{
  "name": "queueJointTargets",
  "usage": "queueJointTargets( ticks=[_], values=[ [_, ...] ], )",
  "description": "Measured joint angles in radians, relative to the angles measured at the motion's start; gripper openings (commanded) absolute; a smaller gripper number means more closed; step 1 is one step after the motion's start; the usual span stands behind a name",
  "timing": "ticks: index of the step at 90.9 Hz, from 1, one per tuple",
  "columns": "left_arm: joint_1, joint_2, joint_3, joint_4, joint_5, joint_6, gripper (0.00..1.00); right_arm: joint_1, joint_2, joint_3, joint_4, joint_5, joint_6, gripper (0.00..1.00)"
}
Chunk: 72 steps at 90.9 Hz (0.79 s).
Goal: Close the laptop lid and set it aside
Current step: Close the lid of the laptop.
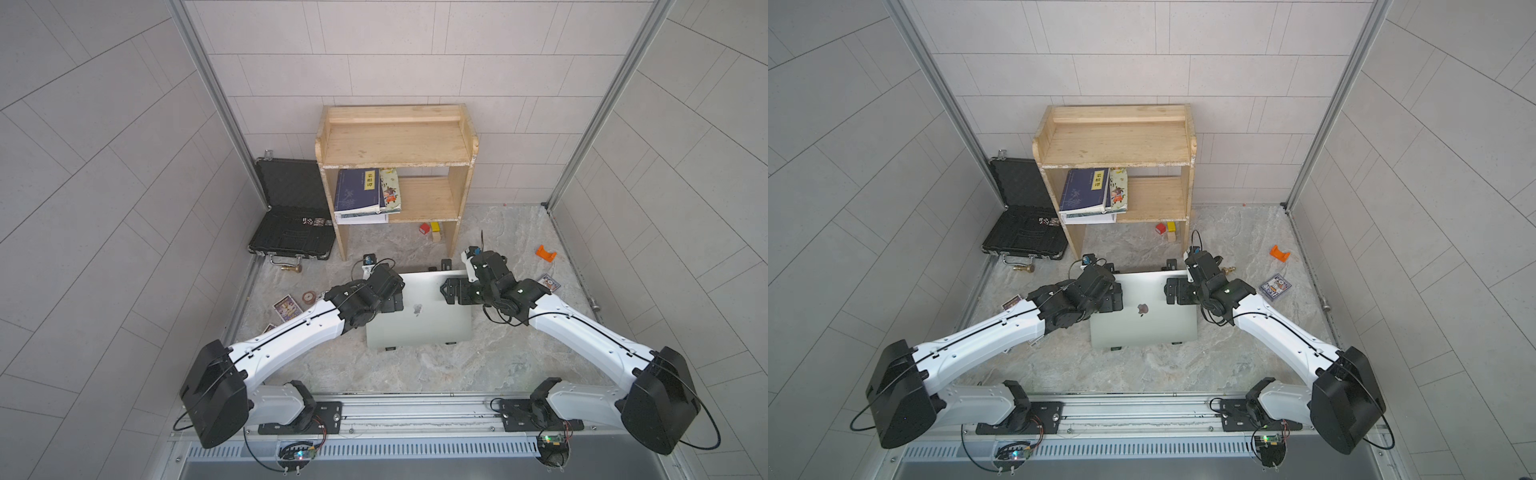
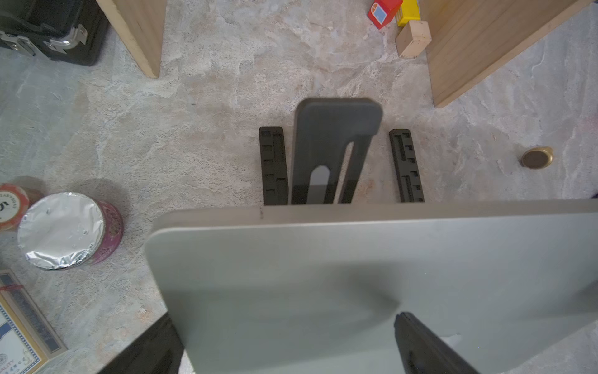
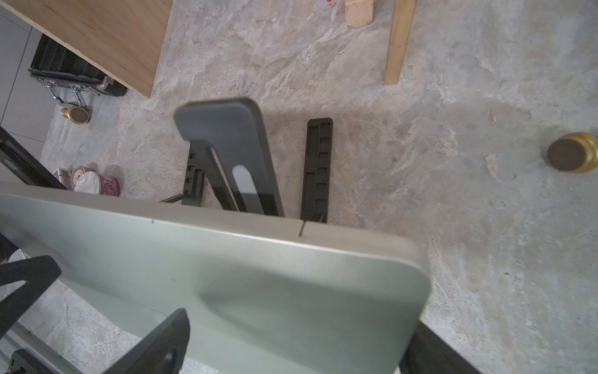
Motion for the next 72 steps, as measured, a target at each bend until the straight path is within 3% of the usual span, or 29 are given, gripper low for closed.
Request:
queueJointTargets(
  ticks=[45,72],
  values=[
    [0.003,0.001,0.006,0.0,-0.042,0.007,1.0,-0.002,0.05,0.032,-0.002,0.011,-0.014,1.0],
    [0.064,-0.034,-0.109,0.1,-0.053,0.008,1.0,-0.007,0.052,0.012,0.055,0.006,-0.019,1.0]
  ],
)
